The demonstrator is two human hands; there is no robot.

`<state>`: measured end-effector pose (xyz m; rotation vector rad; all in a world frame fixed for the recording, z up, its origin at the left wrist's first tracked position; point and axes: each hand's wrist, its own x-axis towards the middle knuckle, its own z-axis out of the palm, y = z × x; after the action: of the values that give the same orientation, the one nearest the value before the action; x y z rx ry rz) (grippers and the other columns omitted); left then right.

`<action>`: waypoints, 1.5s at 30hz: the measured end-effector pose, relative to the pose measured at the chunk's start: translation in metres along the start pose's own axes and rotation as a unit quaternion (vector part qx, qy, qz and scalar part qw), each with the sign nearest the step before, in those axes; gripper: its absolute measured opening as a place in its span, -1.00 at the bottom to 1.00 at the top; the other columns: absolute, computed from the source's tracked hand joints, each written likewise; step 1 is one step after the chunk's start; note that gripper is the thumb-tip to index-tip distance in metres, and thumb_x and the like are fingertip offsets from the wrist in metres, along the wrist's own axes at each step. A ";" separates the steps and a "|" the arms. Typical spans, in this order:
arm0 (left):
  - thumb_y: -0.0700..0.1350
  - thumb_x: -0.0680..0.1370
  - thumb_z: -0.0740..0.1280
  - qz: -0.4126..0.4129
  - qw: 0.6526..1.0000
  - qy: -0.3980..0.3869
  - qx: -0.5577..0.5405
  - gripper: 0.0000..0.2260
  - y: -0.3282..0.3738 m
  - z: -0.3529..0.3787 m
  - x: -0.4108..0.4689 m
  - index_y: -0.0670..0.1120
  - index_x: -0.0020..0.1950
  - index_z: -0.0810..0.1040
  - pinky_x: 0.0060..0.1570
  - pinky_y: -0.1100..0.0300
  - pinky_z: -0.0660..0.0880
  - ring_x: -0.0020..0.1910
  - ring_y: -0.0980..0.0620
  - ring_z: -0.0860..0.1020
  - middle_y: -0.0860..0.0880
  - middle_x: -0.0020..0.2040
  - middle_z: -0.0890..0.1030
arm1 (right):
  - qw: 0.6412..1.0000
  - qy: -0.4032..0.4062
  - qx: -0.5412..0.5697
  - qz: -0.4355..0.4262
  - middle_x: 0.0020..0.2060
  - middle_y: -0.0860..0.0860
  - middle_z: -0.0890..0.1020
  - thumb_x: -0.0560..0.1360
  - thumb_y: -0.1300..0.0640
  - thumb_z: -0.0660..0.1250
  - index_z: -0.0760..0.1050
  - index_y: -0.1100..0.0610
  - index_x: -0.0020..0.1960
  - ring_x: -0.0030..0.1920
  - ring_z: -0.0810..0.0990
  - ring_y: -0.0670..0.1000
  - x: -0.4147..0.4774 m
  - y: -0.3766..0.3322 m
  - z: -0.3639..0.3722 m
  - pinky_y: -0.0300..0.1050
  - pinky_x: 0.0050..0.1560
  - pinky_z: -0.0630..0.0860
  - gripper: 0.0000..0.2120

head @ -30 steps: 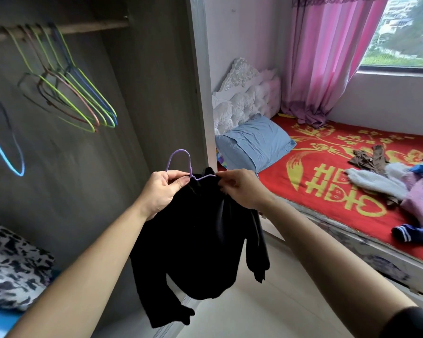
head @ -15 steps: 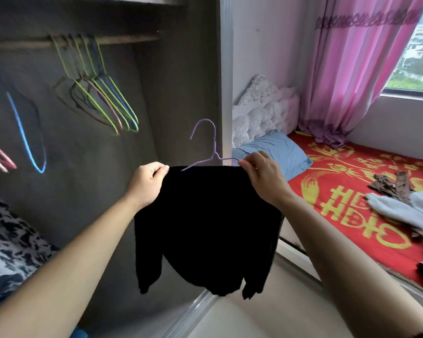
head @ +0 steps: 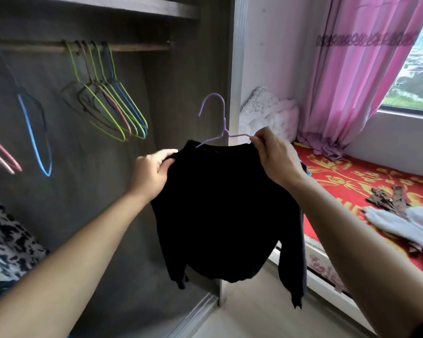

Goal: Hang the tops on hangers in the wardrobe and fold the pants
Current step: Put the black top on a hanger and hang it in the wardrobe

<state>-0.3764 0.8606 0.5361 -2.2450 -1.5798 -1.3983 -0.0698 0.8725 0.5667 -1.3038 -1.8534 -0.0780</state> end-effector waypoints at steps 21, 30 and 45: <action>-0.05 0.56 0.39 -0.097 0.945 0.028 -0.310 -0.89 -0.028 -0.007 0.054 -0.05 -0.04 0.69 -0.22 0.42 0.45 -0.30 0.34 0.52 0.27 -0.33 0.61 | 0.994 -0.026 -0.104 -0.028 -0.11 0.11 0.66 0.66 -0.21 0.00 0.48 0.02 0.06 -0.09 0.61 0.25 0.011 -0.031 -0.005 0.01 -0.16 0.46 -0.61; -0.11 0.63 0.29 -0.074 0.958 -0.038 -0.274 -0.81 -0.024 0.003 0.075 -0.15 -0.11 0.59 -0.34 0.34 0.31 -0.39 0.27 0.36 0.13 -0.38 0.44 | 0.971 0.103 -0.214 0.020 -0.14 0.05 0.71 0.62 -0.29 -0.05 0.50 -0.02 0.09 -0.16 0.65 0.26 0.003 -0.053 -0.003 0.06 -0.13 0.48 -0.53; -0.20 0.57 0.24 -0.034 0.994 -0.024 0.099 -0.79 -0.068 0.021 0.203 -0.16 0.13 0.62 0.00 -0.03 0.44 0.06 -0.32 0.57 -0.26 0.04 0.66 | 0.949 0.111 -0.294 -0.016 -0.12 0.02 0.67 0.70 -0.08 0.01 0.46 0.01 0.17 -0.16 0.66 0.22 0.130 -0.081 0.070 -0.05 -0.29 0.26 -0.70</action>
<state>-0.4032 1.0494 0.6354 -2.1429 -1.7406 -1.1521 -0.1887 0.9666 0.6400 -1.5789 -1.7121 -0.8164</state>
